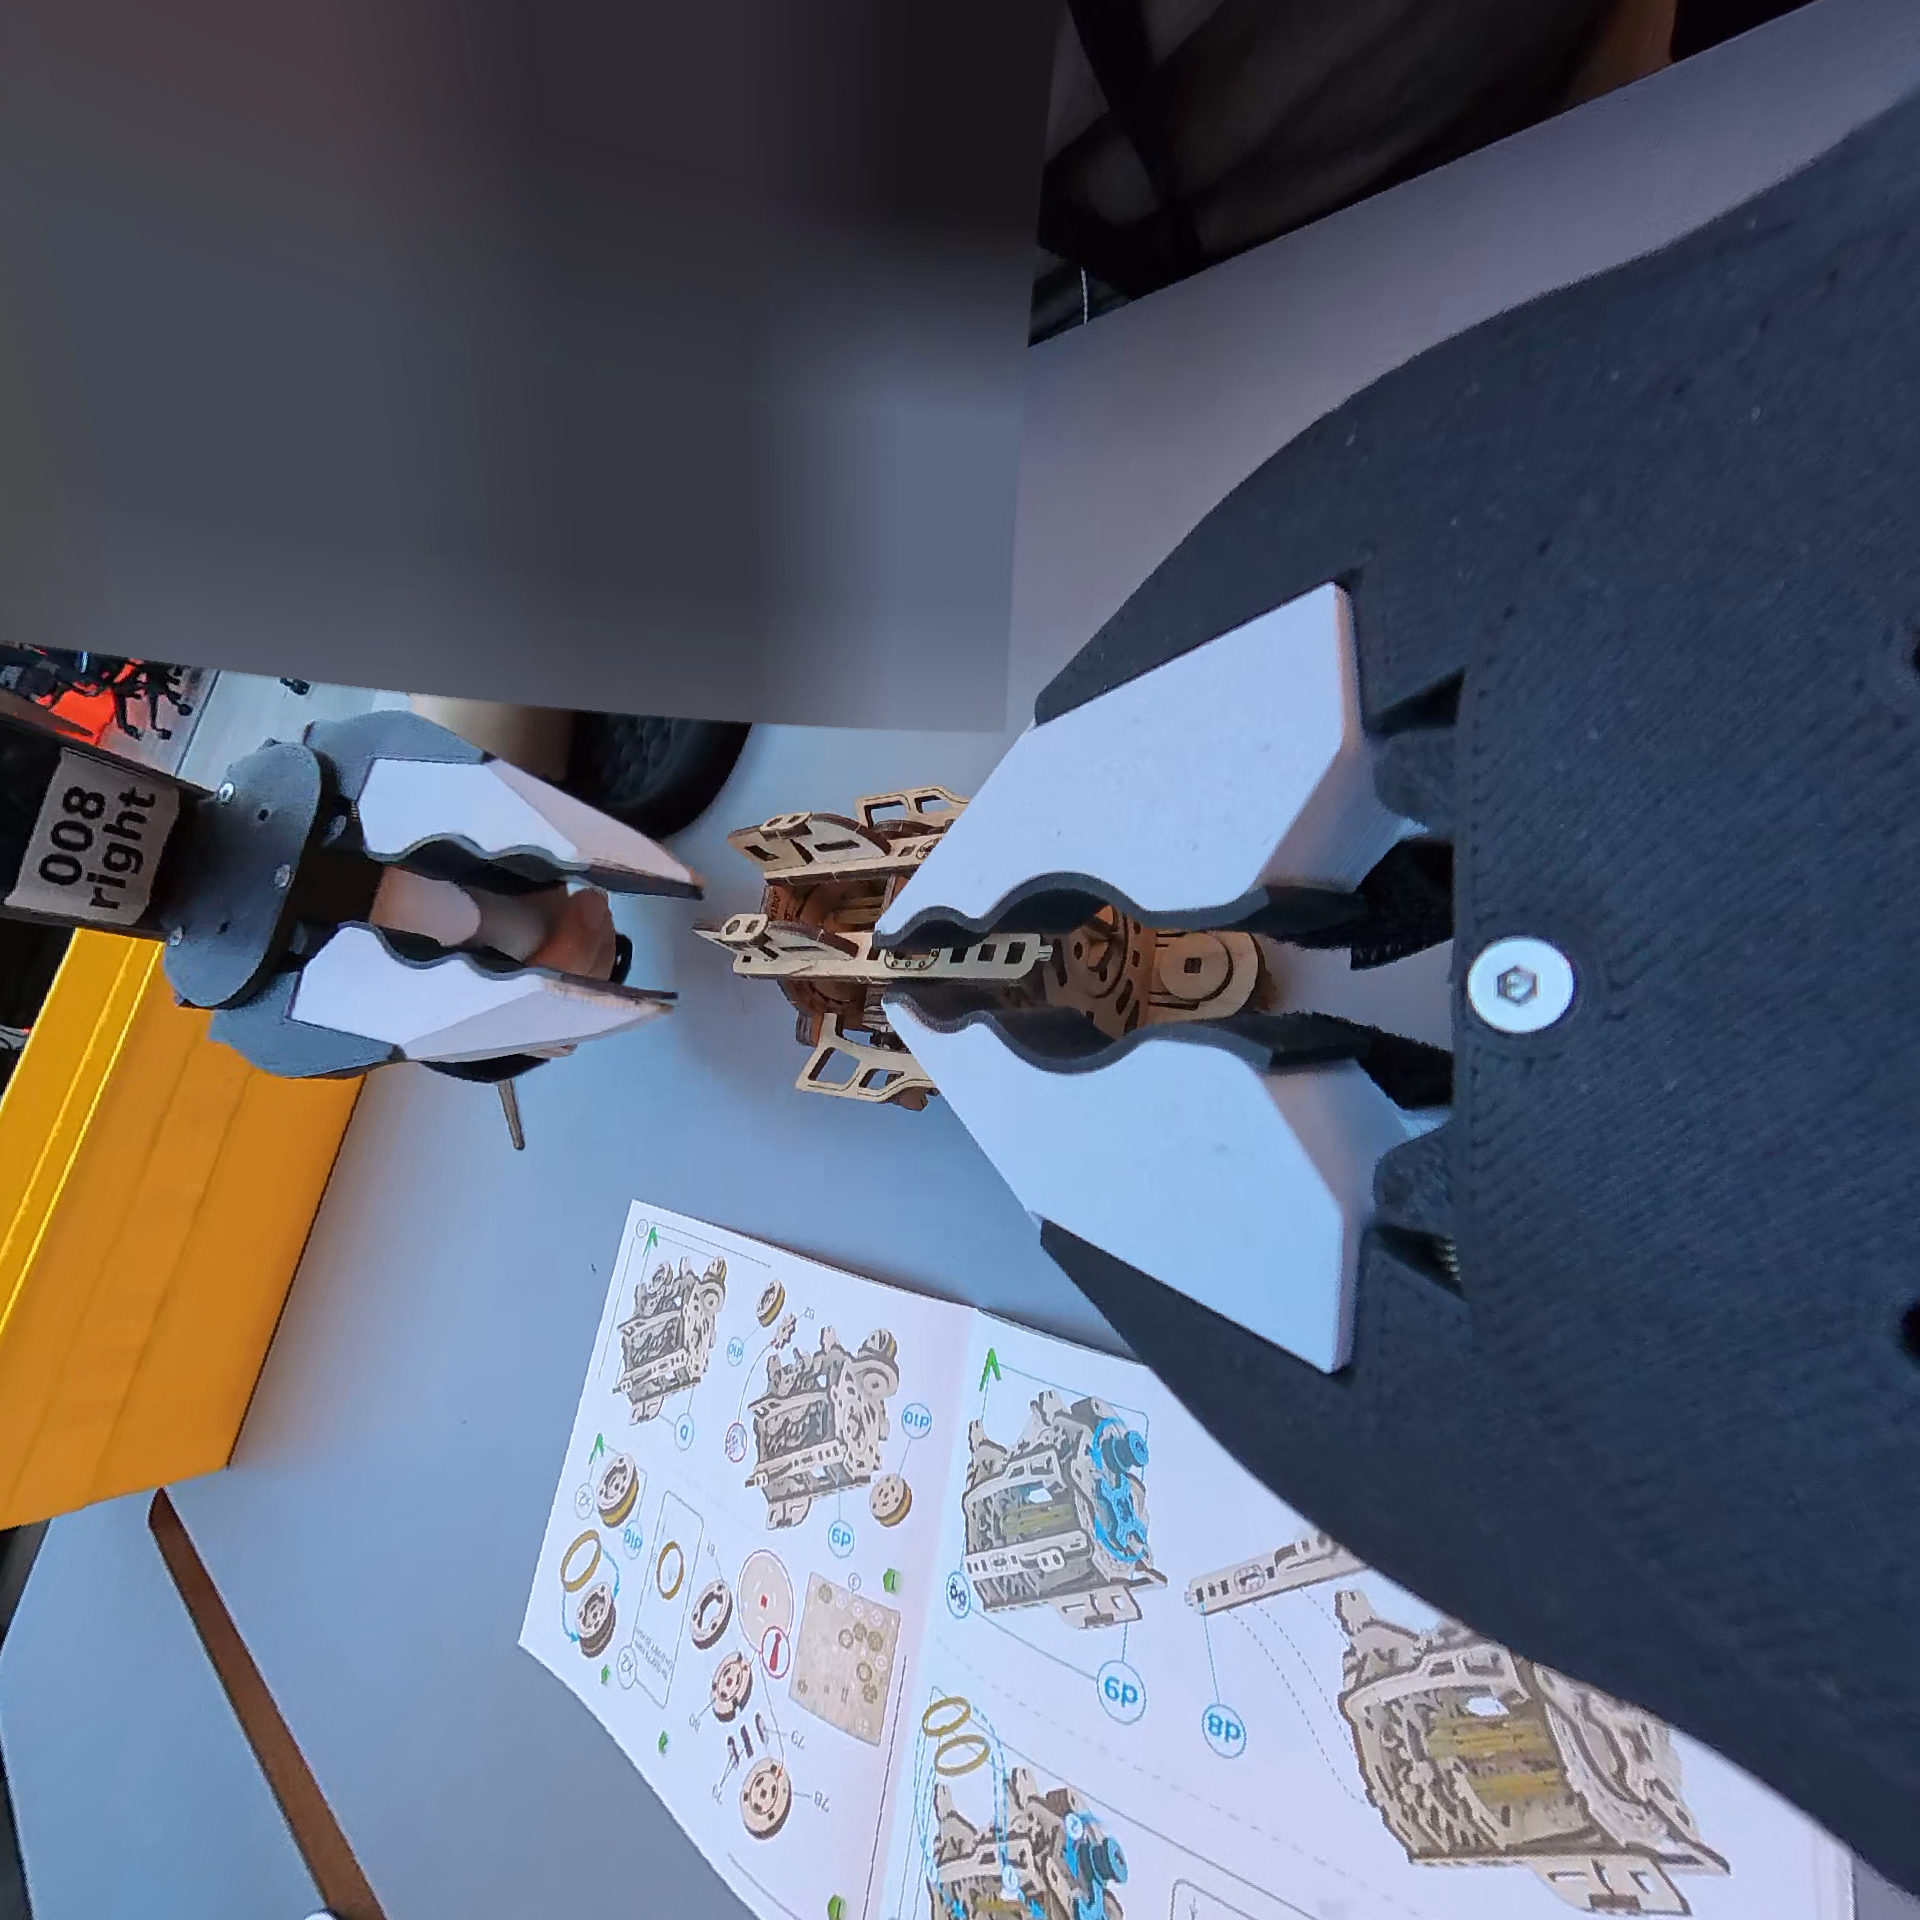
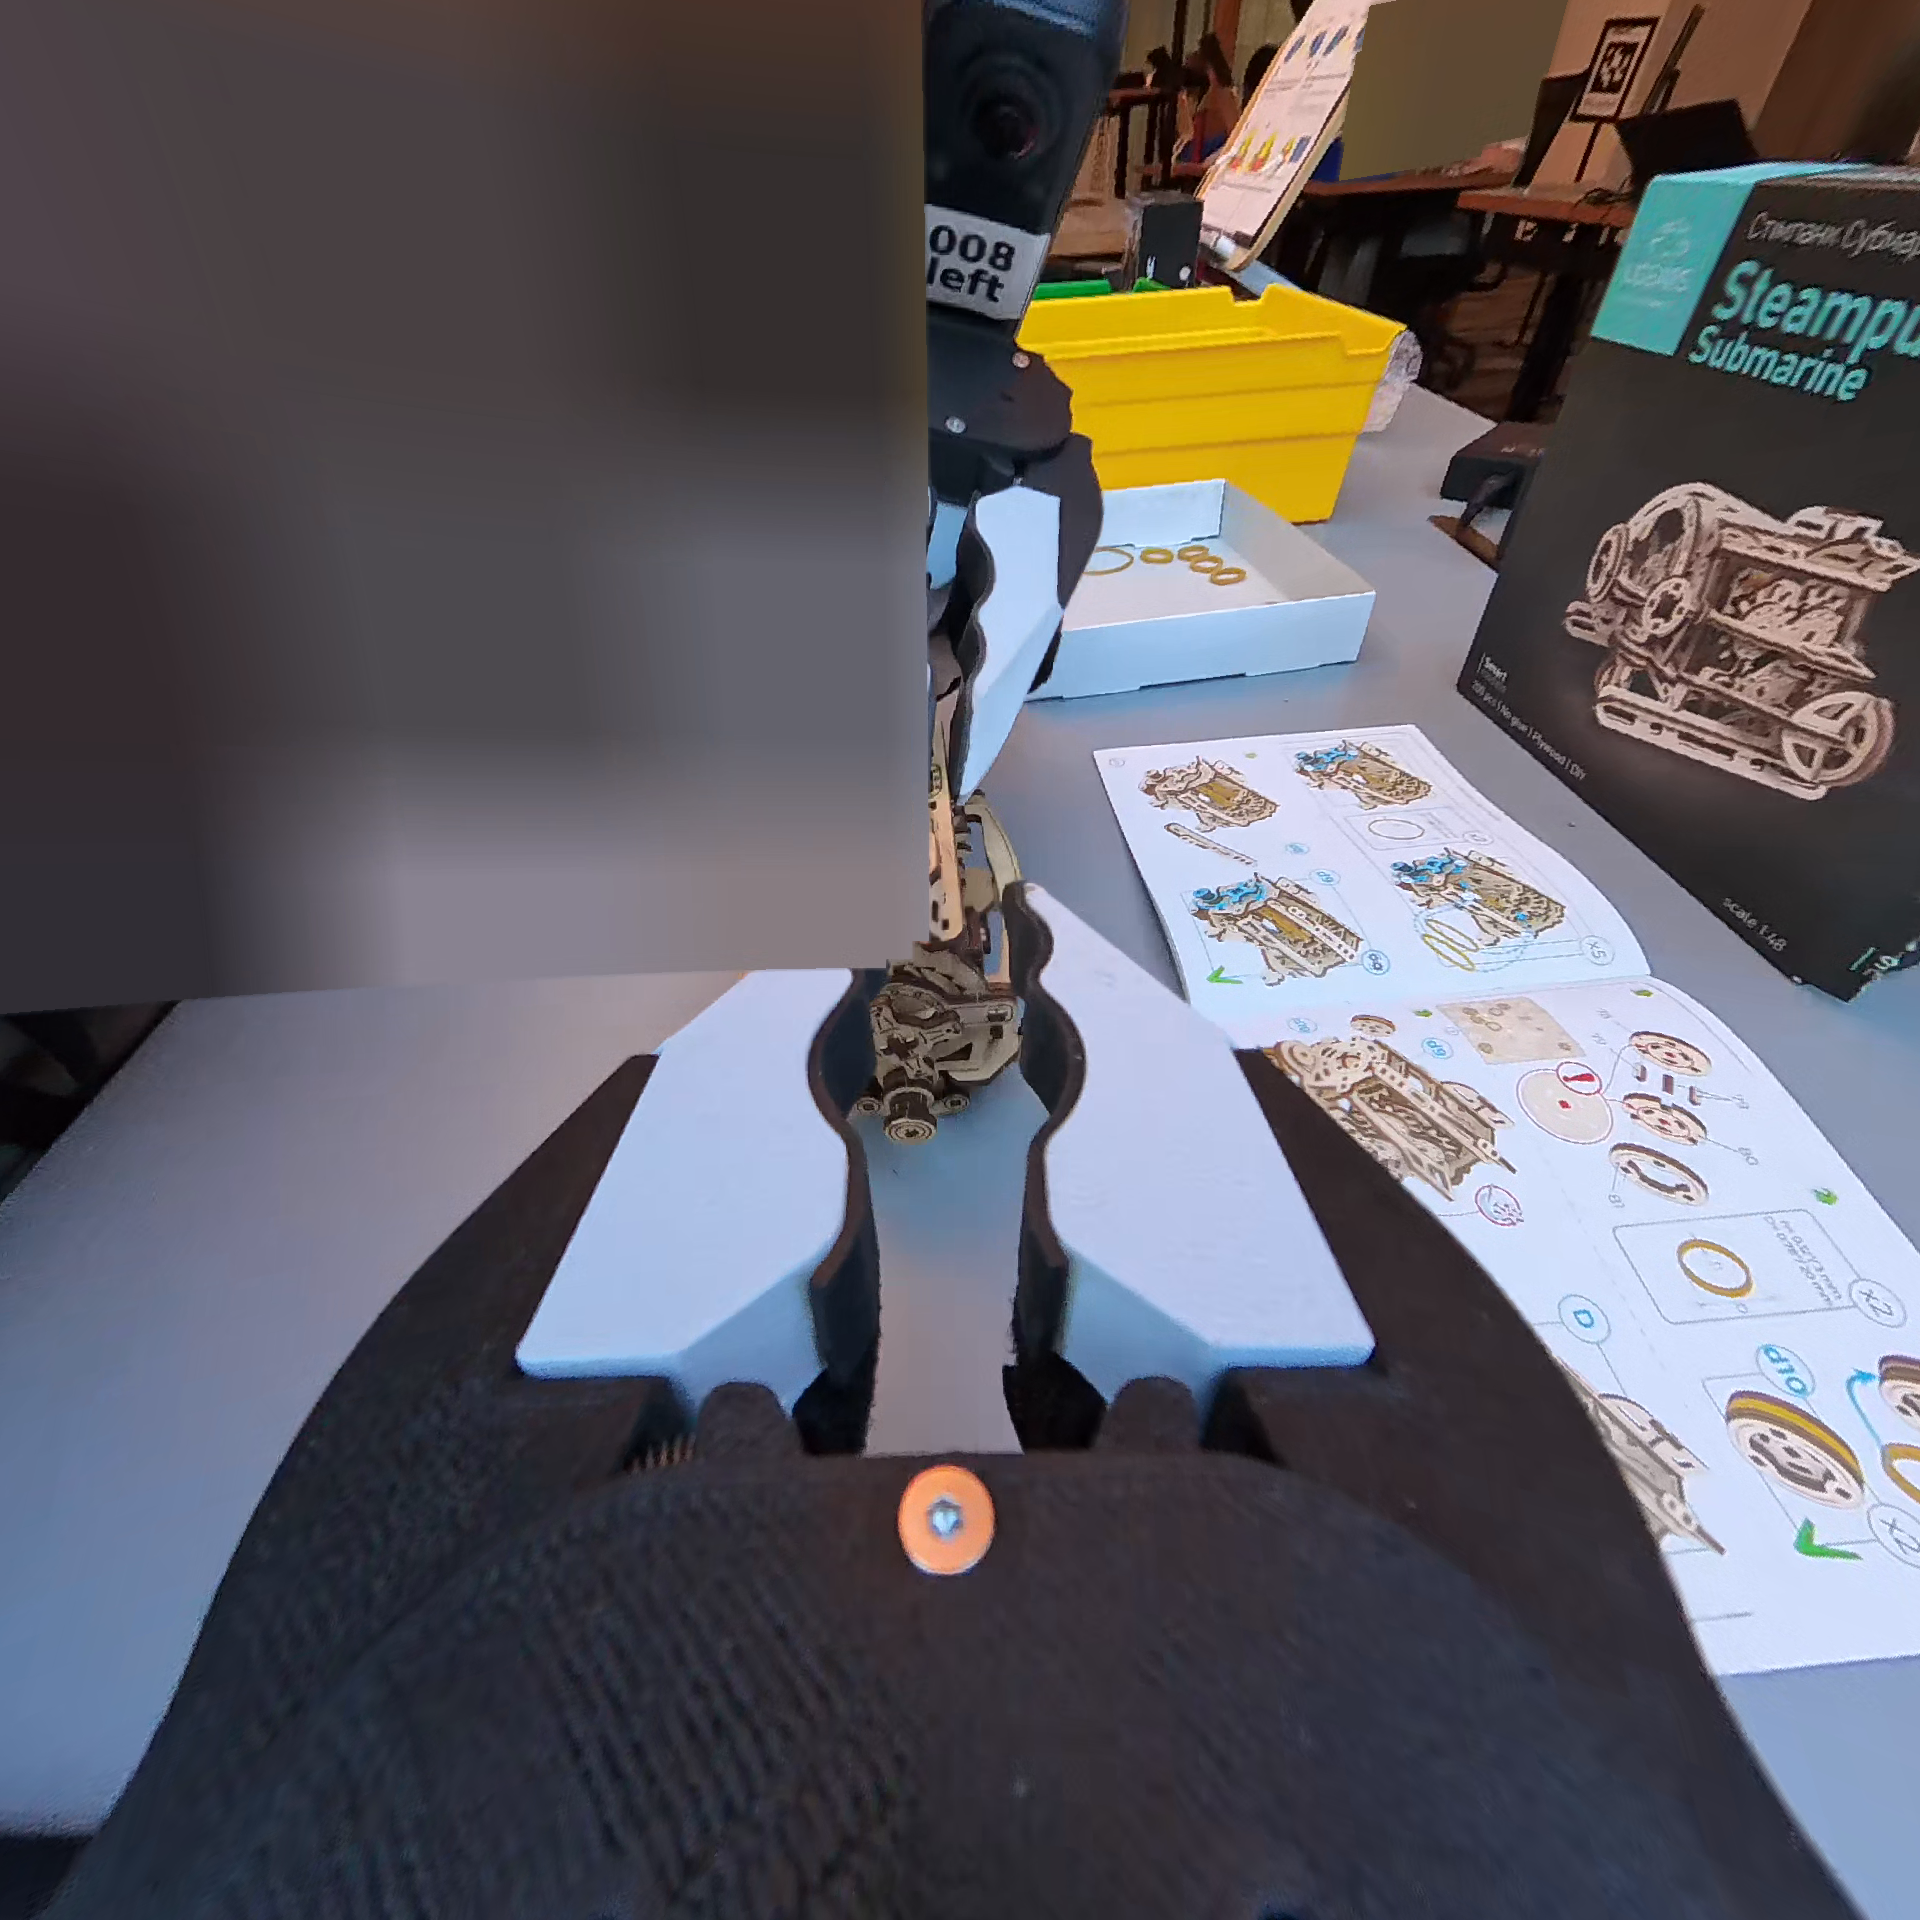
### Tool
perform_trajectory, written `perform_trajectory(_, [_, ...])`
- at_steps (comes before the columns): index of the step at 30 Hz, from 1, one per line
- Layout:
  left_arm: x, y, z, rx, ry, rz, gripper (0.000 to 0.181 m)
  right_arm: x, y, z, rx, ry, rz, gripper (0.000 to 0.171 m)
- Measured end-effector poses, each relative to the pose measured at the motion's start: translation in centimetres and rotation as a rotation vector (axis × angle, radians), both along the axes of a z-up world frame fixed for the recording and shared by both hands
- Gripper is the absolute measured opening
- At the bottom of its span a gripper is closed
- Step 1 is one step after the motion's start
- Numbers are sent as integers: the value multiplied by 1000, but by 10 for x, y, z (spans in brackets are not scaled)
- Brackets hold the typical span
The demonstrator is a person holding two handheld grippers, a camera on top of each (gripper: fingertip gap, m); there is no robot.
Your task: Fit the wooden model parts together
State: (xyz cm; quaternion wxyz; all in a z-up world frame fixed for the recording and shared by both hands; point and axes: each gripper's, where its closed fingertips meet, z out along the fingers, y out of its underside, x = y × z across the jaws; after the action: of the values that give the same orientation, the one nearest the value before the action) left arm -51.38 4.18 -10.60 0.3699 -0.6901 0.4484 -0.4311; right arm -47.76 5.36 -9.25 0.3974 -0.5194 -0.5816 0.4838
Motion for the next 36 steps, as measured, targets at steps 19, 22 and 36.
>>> perform_trajectory(19, [-7,0,1,21,-33,-4,6,-10,-1,-10,-153,-91,32,1])
perform_trajectory(22, [-7,2,1,17,-39,7,6,-10,1,-10,-156,-102,23,1])
perform_trajectory(36, [-8,4,0,-86,-88,7,6,-11,3,-13,-117,-191,44,9])
